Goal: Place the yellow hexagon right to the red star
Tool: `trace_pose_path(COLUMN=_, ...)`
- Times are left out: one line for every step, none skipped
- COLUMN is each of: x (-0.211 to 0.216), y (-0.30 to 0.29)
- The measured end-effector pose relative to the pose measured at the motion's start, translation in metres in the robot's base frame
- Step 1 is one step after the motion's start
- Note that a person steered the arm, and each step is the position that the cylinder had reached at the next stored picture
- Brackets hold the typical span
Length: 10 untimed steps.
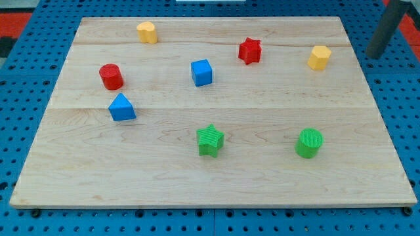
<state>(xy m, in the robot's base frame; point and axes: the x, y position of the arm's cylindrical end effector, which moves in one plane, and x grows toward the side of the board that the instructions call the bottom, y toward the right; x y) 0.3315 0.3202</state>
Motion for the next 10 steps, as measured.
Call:
trace_pose_path(x=0.024, y=0.002)
trace_pose_path(x=0.043, y=-0.029)
trace_pose_path(x=0.043, y=-0.032)
trace_pose_path(x=0.043, y=-0.074)
trace_pose_path(x=0.021, y=-0.089)
trace_pose_path(x=-0.004, y=-0.092)
trace_pose_path(x=-0.025, y=-0.105)
trace_pose_path(x=-0.012, y=-0.114)
trace_pose_path(x=0.009, y=-0.126)
trace_pose_path(x=0.002, y=-0.146)
